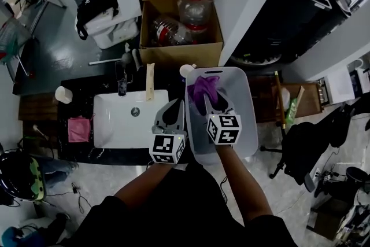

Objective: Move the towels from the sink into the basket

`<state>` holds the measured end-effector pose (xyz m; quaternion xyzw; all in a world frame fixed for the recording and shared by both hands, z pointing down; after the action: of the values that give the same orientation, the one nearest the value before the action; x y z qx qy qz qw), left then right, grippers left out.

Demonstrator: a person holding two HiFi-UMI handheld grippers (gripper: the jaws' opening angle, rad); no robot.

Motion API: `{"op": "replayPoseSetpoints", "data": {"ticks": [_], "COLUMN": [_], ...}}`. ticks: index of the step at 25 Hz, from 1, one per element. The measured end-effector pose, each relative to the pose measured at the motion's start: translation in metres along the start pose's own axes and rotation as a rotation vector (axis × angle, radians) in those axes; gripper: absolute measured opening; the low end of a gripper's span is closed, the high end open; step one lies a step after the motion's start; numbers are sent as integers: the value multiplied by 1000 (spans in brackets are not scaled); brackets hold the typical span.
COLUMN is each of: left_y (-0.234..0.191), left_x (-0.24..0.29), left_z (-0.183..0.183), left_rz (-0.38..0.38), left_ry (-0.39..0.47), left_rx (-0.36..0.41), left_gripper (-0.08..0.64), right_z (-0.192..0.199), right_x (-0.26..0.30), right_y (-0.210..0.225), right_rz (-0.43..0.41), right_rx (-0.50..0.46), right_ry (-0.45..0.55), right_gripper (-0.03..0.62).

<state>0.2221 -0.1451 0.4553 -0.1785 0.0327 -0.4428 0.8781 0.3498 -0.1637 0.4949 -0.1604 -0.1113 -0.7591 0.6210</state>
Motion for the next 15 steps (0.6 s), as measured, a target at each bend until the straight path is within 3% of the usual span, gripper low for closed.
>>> {"op": "replayPoseSetpoints", "data": {"ticks": [4,10,15], "left_y": [2,1,0], "left_x": [10,21,24], "left_z": [1,0,2], "left_rz": [-19,-45,-61], "left_ry": [1,8,8], "left_rx": [2,-6,23], "left_gripper": [3,3,3], "right_z": [11,36,59], "right_x": [15,39,63], "right_y": [7,14,13], "right_rz": [-20,-64,-80], "right_rx": [12,111,79], "right_ry": [-39,-121,-172], "right_gripper": [132,135,137]}}
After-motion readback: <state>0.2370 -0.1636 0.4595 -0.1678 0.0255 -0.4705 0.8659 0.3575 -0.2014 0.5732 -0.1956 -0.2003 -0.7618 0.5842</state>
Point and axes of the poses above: the fingertips, and each gripper's own axes: x forward along the fingers, y to its right, z out of its underside, the point moved 2 cm from there along -x, backward along the fingers, and after that the axes turned 9 degrees about -x, right-handed, at the moved point
